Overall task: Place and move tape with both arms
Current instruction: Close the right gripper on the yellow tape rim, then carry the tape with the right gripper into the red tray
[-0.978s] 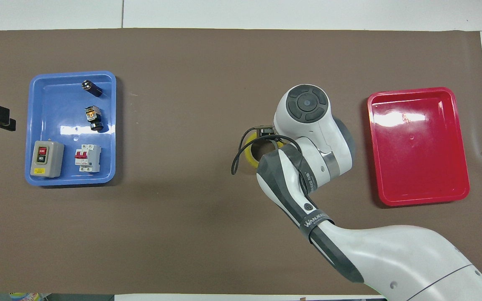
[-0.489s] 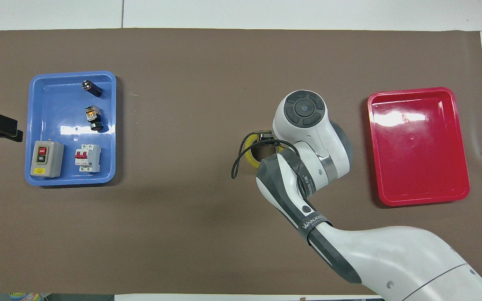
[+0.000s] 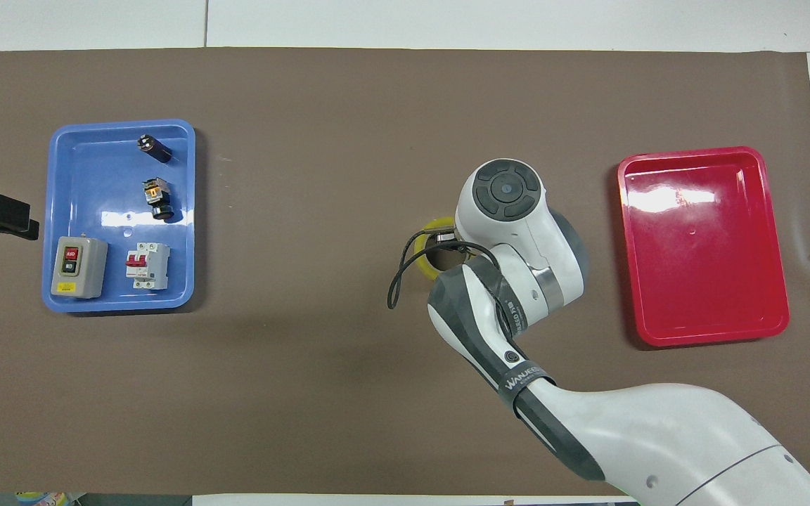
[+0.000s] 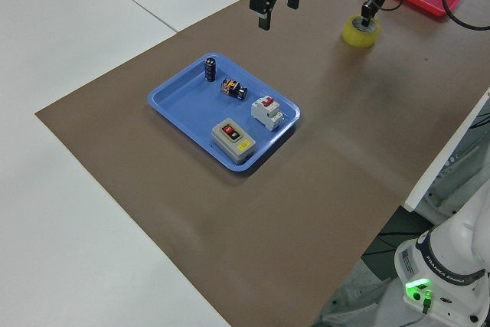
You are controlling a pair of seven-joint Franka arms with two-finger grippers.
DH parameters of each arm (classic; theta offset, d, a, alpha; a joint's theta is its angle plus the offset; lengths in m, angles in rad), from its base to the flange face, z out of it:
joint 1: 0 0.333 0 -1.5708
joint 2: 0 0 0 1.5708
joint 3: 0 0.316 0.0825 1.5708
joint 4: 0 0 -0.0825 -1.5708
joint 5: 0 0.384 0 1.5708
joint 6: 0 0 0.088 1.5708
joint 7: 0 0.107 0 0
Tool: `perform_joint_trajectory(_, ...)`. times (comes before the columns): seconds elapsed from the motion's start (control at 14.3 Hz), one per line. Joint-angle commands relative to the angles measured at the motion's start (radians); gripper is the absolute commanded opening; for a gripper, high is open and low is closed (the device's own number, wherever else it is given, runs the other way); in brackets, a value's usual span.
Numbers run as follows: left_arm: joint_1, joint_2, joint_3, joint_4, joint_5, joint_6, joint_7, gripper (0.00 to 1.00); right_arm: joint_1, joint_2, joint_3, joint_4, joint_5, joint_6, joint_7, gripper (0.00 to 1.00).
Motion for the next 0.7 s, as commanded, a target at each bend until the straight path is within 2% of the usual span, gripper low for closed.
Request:
perform_joint_trajectory(0.0,0.001,-0.037,-0.001,-0.036,-0.017,0.020,0.021,1.00,-0.006,-0.027,-0.002,-0.016,0.014,-0.010,-0.035,0.00)
perform_joint_trajectory(0.14,0.001,-0.036,-0.001,-0.036,-0.017,0.039,0.047,1.00,-0.034,-0.026,-0.012,0.041,0.000,-0.078,-0.087,0.00)
perform_joint_trajectory(0.28,0.000,-0.034,-0.001,-0.036,-0.017,0.040,0.050,1.00,-0.150,-0.052,-0.012,0.082,0.000,-0.160,-0.222,0.00)
perform_joint_trajectory(0.63,0.001,-0.039,-0.001,-0.031,-0.019,0.031,0.041,1.00,-0.435,-0.135,-0.012,0.070,0.005,-0.289,-0.687,0.00)
